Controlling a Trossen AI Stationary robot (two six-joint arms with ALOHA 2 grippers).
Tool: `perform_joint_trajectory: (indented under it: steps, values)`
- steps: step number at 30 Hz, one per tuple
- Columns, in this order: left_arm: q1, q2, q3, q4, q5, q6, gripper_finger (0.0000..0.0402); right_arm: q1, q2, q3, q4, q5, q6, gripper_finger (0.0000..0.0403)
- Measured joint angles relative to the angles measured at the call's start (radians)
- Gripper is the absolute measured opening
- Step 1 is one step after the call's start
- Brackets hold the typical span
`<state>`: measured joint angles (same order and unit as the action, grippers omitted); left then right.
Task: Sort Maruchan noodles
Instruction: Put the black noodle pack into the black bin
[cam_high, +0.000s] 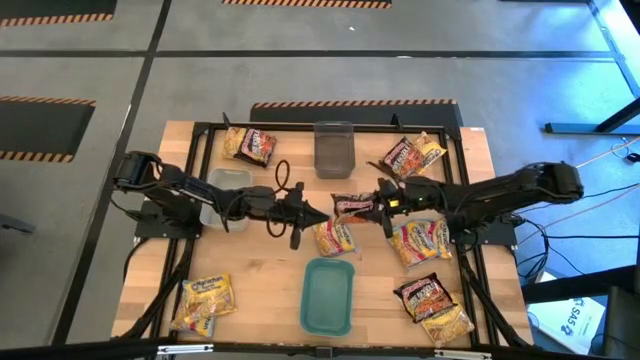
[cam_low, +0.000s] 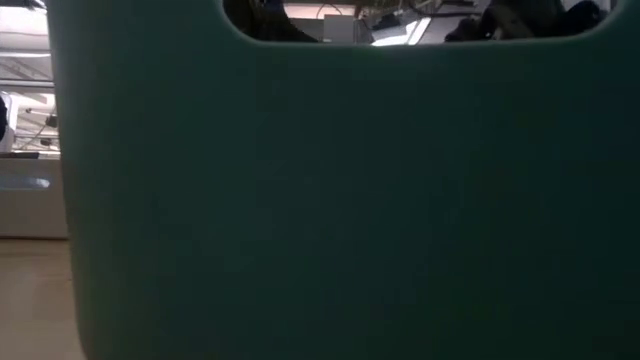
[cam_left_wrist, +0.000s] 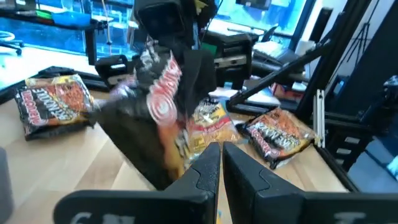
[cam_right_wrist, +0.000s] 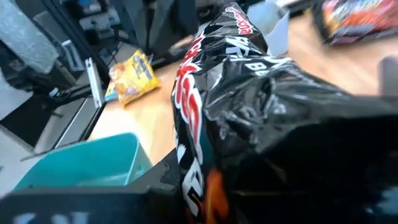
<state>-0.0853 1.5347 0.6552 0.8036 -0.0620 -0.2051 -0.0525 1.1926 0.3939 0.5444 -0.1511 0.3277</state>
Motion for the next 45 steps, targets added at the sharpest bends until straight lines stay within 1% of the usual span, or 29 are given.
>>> perform_joint_trajectory:
  steps: [2,6,9,12,15,18,21,23,26,30,39,42,45]
  values:
    - [0.000,0.000,0.001,0.027,-0.002,-0.001,0.0014,0.000,-0.046,0.000,-0.029,0.009,-0.016,0.0118]
    - [0.021,-0.001,0.000,0.007,-0.025,-0.053,0.0016,0.000,-0.114,0.000,-0.041,0.009,-0.030,0.0119]
    - [0.046,-0.008,0.000,0.020,-0.024,-0.084,0.0036,0.000,-0.152,0.000,-0.048,0.010,-0.046,0.0119]
    - [0.072,-0.006,0.000,0.017,-0.002,-0.147,0.0076,0.000,-0.173,0.000,-0.043,0.011,-0.065,0.0119]
    - [0.093,-0.006,0.000,0.021,0.026,-0.174,0.0125,0.000,-0.174,0.000,-0.041,0.032,-0.094,0.0119]
    - [0.107,-0.006,0.000,0.045,0.030,-0.210,0.0177,0.000,-0.169,0.000,-0.035,0.069,-0.127,0.0119]
    - [0.112,-0.006,0.000,0.068,0.031,-0.214,0.0225,0.000,-0.148,0.000,-0.009,0.081,-0.144,0.0119]
    - [0.112,-0.006,0.000,0.066,0.028,-0.230,0.0249,0.000,-0.119,0.000,0.046,0.081,-0.151,0.0119]
    - [0.111,-0.001,0.000,0.068,0.023,-0.224,0.0273,0.000,-0.069,0.000,0.120,0.080,-0.153,0.0119]
    - [0.111,0.003,0.000,0.067,0.012,-0.211,0.0284,0.000,-0.006,0.009,0.214,0.072,-0.154,0.0119]
    - [0.111,0.003,0.000,0.065,0.010,-0.182,0.0286,0.000,0.165,0.150,0.214,0.057,-0.155,0.0119]
    - [0.111,0.003,0.000,0.061,0.032,-0.179,0.0286,0.000,0.200,0.195,0.215,0.018,-0.173,0.0119]
    - [0.111,0.003,0.000,0.059,0.035,-0.177,0.0286,0.001,0.219,0.227,0.215,0.008,-0.180,0.0119]
